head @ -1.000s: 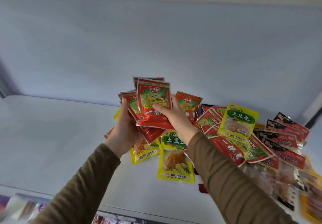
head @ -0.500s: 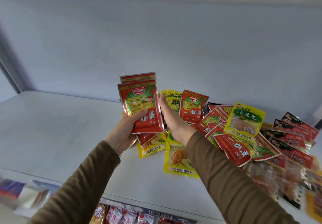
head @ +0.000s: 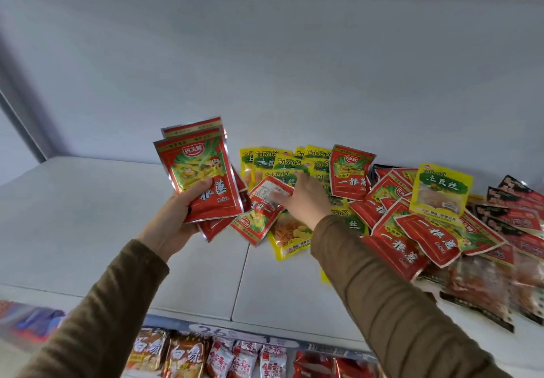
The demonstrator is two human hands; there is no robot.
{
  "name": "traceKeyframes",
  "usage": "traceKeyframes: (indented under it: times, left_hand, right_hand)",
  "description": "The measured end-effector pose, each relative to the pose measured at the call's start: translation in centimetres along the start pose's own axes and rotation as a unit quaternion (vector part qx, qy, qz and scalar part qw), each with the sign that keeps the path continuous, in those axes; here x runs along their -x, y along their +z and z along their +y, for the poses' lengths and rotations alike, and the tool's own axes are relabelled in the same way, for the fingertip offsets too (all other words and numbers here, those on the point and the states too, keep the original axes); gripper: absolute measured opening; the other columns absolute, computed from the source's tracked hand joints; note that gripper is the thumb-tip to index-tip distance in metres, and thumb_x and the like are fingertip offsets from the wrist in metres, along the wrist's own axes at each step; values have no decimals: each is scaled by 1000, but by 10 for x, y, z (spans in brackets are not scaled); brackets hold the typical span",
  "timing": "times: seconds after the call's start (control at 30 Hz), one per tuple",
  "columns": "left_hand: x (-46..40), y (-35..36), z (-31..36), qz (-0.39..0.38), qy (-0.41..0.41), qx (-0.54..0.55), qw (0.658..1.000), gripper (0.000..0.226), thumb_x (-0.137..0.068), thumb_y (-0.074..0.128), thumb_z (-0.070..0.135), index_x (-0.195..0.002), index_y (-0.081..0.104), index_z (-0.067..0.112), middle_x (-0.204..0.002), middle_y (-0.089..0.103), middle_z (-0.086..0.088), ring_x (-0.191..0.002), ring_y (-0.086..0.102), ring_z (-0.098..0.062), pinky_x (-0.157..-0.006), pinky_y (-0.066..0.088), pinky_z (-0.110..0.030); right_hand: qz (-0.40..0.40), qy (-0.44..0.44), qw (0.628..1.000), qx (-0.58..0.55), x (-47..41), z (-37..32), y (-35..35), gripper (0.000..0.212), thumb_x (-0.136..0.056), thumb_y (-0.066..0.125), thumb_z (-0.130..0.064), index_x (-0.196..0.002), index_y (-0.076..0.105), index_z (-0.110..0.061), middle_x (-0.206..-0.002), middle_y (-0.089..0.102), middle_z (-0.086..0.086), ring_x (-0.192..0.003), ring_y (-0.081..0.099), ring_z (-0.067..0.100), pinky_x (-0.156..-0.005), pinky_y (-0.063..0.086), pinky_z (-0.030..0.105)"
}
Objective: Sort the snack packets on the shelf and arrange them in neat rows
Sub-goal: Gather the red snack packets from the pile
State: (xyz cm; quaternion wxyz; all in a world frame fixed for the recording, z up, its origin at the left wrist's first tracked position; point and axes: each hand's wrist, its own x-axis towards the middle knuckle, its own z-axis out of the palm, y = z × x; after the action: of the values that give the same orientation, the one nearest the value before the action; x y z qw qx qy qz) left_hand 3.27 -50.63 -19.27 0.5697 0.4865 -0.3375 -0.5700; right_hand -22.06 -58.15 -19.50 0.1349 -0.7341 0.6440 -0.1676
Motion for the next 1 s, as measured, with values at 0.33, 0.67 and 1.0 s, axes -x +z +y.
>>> traceKeyframes:
  times: [0.33, 0.67, 1.0]
  left_hand:
    - [-18, -49, 1, -40, -57, -15, 997, 67, -73, 81, 43, -132, 55, 28, -110, 79, -2, -97, 77, -29, -68, 64, -43]
    - [-32, -71, -6, -52, -105, 5, 993, 67, -75, 82, 44, -134, 54, 29, -112, 78, -4, -99, 77, -31, -78, 62, -49]
    - [-44, -63, -12, -58, -136, 21, 989, 66, -75, 84, 42, -133, 55, 26, -112, 78, -7, -99, 77, -33, -70, 64, -46]
  right_hand:
    - [10, 114, 990, -82, -18, -22, 16, 67, -81, 79, -51, -132, 55, -15, -127, 66, 6, -117, 61, 29, -98, 52, 45]
    - [195, 32, 925, -325, -13, -29, -8, 22, -90, 70, -39, -88, 70, -17, -82, 71, -2, -76, 66, 15, -70, 49, 34]
    - [253, 30, 818, -516, -6, -31, -25, 19, -99, 64, -28, -115, 74, -28, -99, 75, -22, -99, 71, 2, -69, 56, 17]
